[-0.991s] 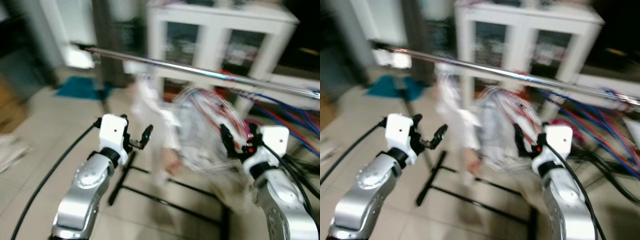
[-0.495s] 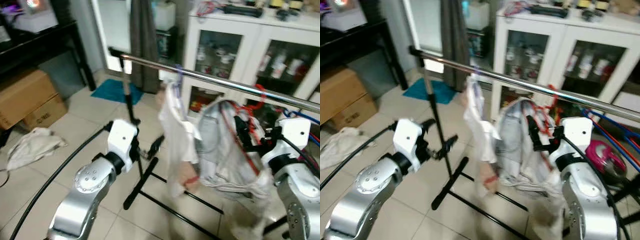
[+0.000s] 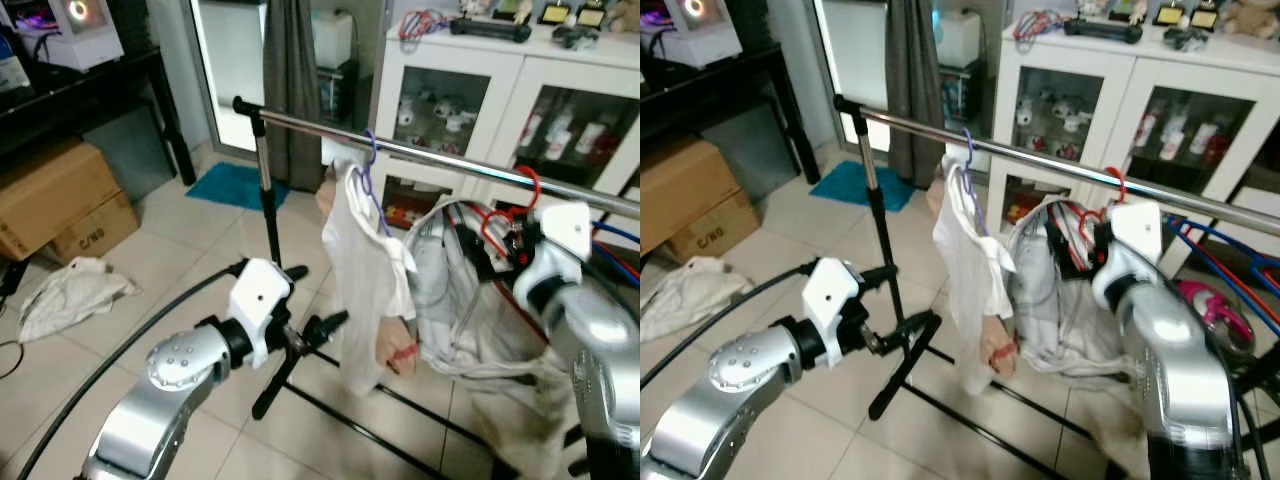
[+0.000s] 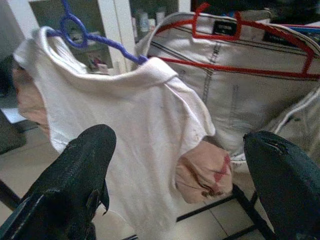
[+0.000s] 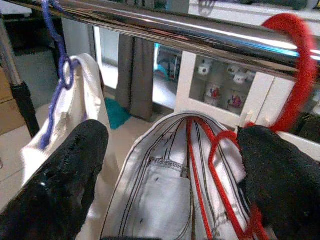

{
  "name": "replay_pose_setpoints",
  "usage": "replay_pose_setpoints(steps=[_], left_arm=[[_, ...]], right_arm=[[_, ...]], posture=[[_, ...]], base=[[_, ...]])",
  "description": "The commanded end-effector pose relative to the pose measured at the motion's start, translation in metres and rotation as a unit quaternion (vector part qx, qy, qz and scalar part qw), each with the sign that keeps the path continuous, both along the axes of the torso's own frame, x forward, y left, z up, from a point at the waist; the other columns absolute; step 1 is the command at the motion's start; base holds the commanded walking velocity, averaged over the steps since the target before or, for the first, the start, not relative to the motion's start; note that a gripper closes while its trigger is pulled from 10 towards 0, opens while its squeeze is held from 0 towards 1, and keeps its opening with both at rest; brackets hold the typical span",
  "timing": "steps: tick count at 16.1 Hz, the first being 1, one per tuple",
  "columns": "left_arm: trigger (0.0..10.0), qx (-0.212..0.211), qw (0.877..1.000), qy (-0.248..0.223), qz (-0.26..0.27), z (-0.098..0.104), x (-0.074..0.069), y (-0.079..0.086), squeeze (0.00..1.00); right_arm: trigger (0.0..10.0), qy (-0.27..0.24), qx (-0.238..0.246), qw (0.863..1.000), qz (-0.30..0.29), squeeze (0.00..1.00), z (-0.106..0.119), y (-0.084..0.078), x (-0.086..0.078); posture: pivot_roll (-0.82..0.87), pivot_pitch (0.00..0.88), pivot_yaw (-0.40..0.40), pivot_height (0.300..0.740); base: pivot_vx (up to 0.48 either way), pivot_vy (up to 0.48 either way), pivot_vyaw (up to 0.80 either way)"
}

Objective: Hang hanger

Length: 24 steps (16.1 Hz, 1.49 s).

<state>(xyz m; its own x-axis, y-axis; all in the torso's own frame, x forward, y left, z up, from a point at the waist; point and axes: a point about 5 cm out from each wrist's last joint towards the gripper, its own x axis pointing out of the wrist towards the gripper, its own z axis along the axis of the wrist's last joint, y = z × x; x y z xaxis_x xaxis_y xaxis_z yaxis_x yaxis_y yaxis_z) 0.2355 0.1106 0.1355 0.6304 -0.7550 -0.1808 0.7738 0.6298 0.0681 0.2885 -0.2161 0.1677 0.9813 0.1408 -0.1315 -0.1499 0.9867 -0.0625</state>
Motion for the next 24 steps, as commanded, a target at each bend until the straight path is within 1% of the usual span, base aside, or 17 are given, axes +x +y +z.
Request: replay_pose_setpoints(steps=[1,3,4,6,8,9,10,11,12,13,14,15,17,18,19,21,24], left_arm=[[10.0,0.003,1.0,0.0,-0.014,0.002,0.0,-0.001,0.98],[10.0,0.003,1.0,0.001,-0.019,0.002,0.0,-0.001,0.94],[10.0,0.004,1.0,0.001,-0.02,0.002,0.0,0.0,0.94],[10.0,0.006,1.0,0.0,-0.019,0.002,-0.001,0.001,0.94],[10.0,0.006,1.0,0.0,-0.018,0.002,-0.002,0.002,0.93],[10.0,0.007,1.0,0.002,-0.019,0.001,-0.002,0.002,0.93],[10.0,0.007,1.0,0.002,-0.02,0.001,-0.002,0.002,0.93],[10.0,0.008,1.0,0.002,-0.022,0.001,-0.002,0.002,0.93],[10.0,0.007,1.0,0.001,-0.025,0.002,-0.002,0.002,0.91],[10.0,0.006,1.0,0.0,-0.03,0.002,-0.002,0.002,0.9],[10.0,0.006,0.999,-0.001,-0.032,0.002,-0.002,0.002,0.9],[10.0,0.005,0.999,-0.002,-0.038,0.004,-0.002,0.001,0.9],[10.0,0.003,0.999,-0.004,-0.044,0.009,0.001,-0.003,0.9],[10.0,0.004,0.999,-0.004,-0.046,0.007,0.003,-0.005,0.9],[10.0,0.005,0.999,-0.004,-0.047,0.005,0.004,-0.005,0.9],[10.0,0.006,0.999,-0.005,-0.047,0.004,0.005,-0.004,0.9],[10.0,0.006,0.999,-0.005,-0.047,0.004,0.005,-0.004,0.9]], right_arm=[[10.0,0.024,0.001,1.0,-0.001,0.0,-0.002,-0.002,0.012],[10.0,0.03,-0.013,0.999,-0.006,0.0,0.003,-0.008,0.026],[10.0,0.035,-0.021,0.999,-0.013,0.0,0.005,-0.012,0.031],[10.0,0.039,-0.024,0.999,-0.014,0.0,0.009,-0.017,0.034],[10.0,0.049,-0.025,0.998,0.014,0.0,0.01,-0.02,0.027],[10.0,0.06,-0.018,0.996,0.056,0.0,0.008,-0.021,0.015],[10.0,0.07,-0.021,0.994,0.075,0.0,0.006,-0.022,0.013],[10.0,0.074,-0.038,0.994,0.074,0.0,0.005,-0.025,0.014],[10.0,0.078,-0.031,0.994,0.065,0.02,0.001,-0.034,0.003],[10.0,0.076,-0.01,0.995,0.057,1.0,0.0,-0.045,-0.014],[10.0,0.075,-0.004,0.996,0.055,1.0,0.001,-0.047,-0.017],[10.0,0.063,-0.004,0.997,0.036,1.0,0.005,-0.056,-0.022],[10.0,0.057,-0.007,0.998,0.021,1.0,0.007,-0.064,-0.021],[10.0,0.054,-0.005,0.998,0.015,1.0,0.007,-0.067,-0.018],[10.0,0.038,0.001,0.999,0.014,1.0,0.008,-0.068,-0.012],[10.0,0.016,0.012,0.999,0.027,1.0,0.011,-0.064,-0.005],[10.0,0.016,0.012,0.999,0.027,1.0,0.011,-0.064,-0.005]], posture=[[0.11,0.0,0.032,0.74],[0.12,0.0,0.026,0.74],[0.13,0.0,0.021,0.74],[0.13,0.0,0.014,0.74],[0.13,0.0,0.011,0.74],[0.13,0.0,0.014,0.74],[0.13,0.0,0.014,0.74],[0.12,0.0,0.022,0.74],[0.12,0.0,0.028,0.74],[0.1,0.0,0.042,0.74],[0.1,0.0,0.042,0.74],[0.09,0.0,0.056,0.74],[0.09,0.0,0.063,0.74],[0.09,0.0,0.066,0.74],[0.1,0.0,0.066,0.74],[0.1,0.0,0.066,0.74],[0.1,0.0,0.066,0.74]], base=[[0.0,0.0,0.0],[0.0,0.0,0.0],[0.0,0.0,0.0],[0.0,0.0,0.0],[0.0,0.0,0.0],[0.0,0.0,0.0],[0.0,0.0,0.0],[0.0,0.0,0.0],[0.0,0.0,0.0],[0.0,0.0,0.0],[0.0,0.0,0.0],[0.0,0.0,0.0],[0.0,0.0,0.0],[0.0,0.0,0.0],[0.0,0.0,0.0],[0.0,0.0,0.0],[0.0,0.0,0.0]])
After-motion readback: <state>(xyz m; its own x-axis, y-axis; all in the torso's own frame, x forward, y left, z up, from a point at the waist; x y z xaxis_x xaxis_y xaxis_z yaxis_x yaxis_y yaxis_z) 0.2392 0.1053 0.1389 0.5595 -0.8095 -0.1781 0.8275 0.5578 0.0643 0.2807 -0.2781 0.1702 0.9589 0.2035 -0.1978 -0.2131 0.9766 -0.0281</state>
